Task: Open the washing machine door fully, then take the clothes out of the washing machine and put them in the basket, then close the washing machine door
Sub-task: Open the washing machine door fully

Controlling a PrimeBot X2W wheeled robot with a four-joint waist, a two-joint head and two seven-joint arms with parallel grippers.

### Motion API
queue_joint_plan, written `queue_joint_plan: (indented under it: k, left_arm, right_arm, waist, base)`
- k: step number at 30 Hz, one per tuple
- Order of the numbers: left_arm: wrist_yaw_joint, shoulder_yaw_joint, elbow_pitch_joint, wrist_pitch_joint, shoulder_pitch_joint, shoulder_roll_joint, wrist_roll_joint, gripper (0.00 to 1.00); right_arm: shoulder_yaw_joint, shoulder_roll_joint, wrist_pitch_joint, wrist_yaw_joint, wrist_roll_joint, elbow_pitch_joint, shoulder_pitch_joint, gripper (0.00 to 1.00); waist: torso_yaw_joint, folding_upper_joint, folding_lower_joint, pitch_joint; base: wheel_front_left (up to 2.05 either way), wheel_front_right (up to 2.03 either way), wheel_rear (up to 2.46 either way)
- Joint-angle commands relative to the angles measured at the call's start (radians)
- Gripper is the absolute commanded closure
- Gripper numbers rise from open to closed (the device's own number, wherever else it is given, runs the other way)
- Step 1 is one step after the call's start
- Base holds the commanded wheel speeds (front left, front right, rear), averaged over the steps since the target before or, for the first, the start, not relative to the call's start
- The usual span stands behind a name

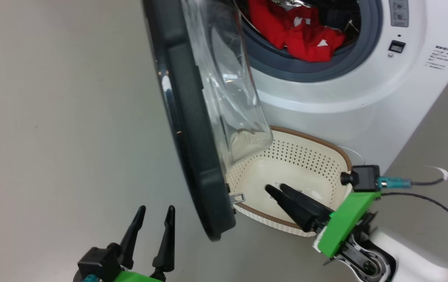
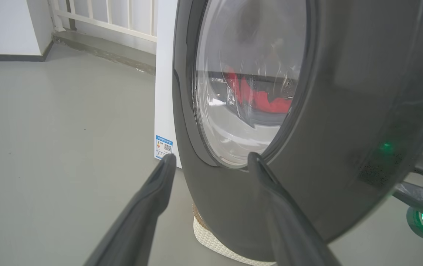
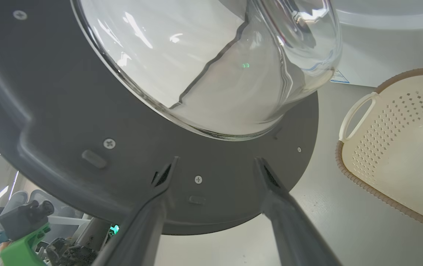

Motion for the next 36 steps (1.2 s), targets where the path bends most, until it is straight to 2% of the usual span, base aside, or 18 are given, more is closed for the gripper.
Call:
queue_joint_plan:
  k: [1, 11, 15, 18, 25, 36]
  left_arm:
    - [-0.006, 0.038, -0.018, -0.008, -0.021, 0.013, 0.007, 0.00]
    - [-0.013, 0.075, -0.011, -0.008, -0.027, 0.013, 0.015, 0.00]
    - [-0.015, 0.082, -0.009, -0.008, -0.023, 0.013, 0.018, 0.00]
    - [-0.016, 0.091, -0.009, -0.008, -0.021, 0.013, 0.019, 0.00]
    - [-0.013, 0.101, -0.013, -0.008, -0.023, 0.013, 0.018, 0.00]
    - [-0.011, 0.097, -0.019, -0.008, -0.021, 0.013, 0.014, 0.00]
  right_arm:
    - [0.004, -0.006, -0.018, 0.008, -0.013, -0.014, 0.021, 0.00]
    - [0.025, -0.065, -0.125, 0.008, -0.031, 0.052, 0.091, 0.00]
    - [0.024, -0.078, -0.178, 0.008, -0.098, 0.094, 0.095, 0.00]
    - [-0.004, -0.075, -0.195, 0.008, -0.197, 0.140, 0.094, 0.00]
    - [-0.295, 0.014, -0.197, 0.008, -0.534, 0.165, 0.168, 0.00]
    - [-0.611, 0.154, -0.197, 0.008, -1.004, 0.073, 0.304, 0.00]
  waist:
    - [-0.011, 0.0000, 0.0000, -0.001]
    - [-0.059, 0.0000, 0.0000, 0.004]
    - [-0.070, 0.0000, 0.0000, 0.001]
    - [-0.075, 0.0000, 0.0000, -0.001]
    - [-0.078, 0.0000, 0.0000, 0.005]
    - [-0.075, 0.0000, 0.0000, 0.009]
  base:
    - [0.00, 0.00, 0.00]
    - [0.00, 0.00, 0.00]
    - [0.00, 0.00, 0.00]
    - [0.00, 0.00, 0.00]
    - [0.00, 0.00, 0.00]
    - [0.00, 0.00, 0.00]
